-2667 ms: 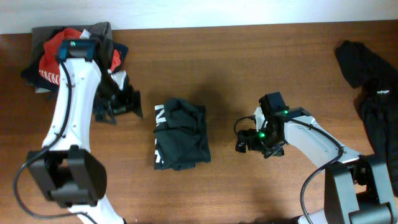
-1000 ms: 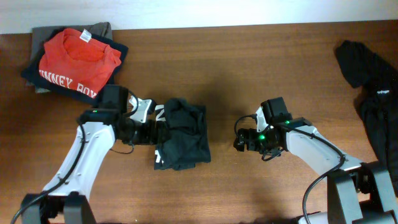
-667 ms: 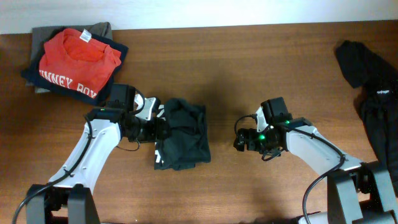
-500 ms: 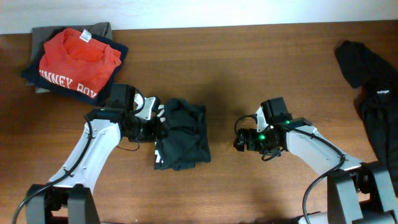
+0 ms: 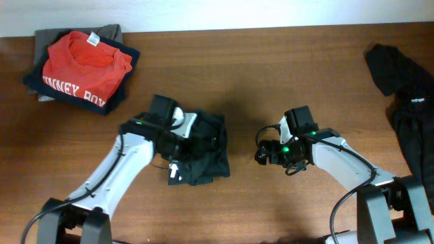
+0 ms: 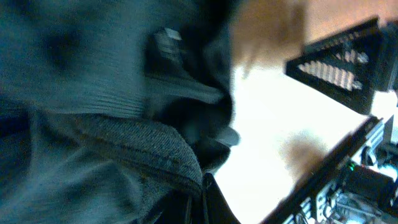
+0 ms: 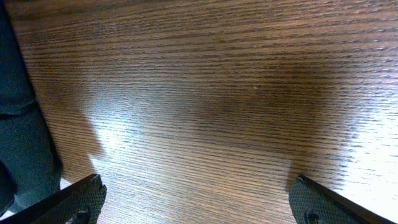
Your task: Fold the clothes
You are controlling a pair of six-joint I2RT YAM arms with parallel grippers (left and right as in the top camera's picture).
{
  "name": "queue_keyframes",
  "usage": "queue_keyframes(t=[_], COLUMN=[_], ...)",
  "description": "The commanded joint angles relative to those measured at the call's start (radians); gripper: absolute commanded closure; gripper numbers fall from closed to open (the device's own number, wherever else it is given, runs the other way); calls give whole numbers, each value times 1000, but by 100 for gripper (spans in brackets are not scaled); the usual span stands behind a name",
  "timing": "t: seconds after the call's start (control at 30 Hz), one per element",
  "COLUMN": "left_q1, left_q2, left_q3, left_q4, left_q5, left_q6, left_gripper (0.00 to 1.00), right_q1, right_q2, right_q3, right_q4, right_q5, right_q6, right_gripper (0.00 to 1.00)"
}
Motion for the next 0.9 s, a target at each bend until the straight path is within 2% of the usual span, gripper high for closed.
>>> queue_keyframes(t=[0.0, 0.43, 0.53, 0.73, 0.87], left_q1=[-66, -258, -297, -333, -333], left_q2=[-28, -28, -28, -28, -28], left_q3=[-5, -5, -5, -5, 2], left_q4=[10, 67, 78, 78, 74], left_q5=[17, -4, -13, -66, -65], left_q6=[-65, -126, -135, -135, -135], left_gripper=[99, 98, 87, 49, 39], right_q1=[-1, -1, -1, -1, -1], right_q2=[51, 51, 51, 51, 51], right_q3=[-55, -55, -55, -55, -55], right_q4=[-4, 1, 1, 0, 0], right_q5=[-5, 6, 6, 10, 10], right_q6=[12, 61, 61, 61, 60], right_gripper=[1, 1, 1, 1, 1])
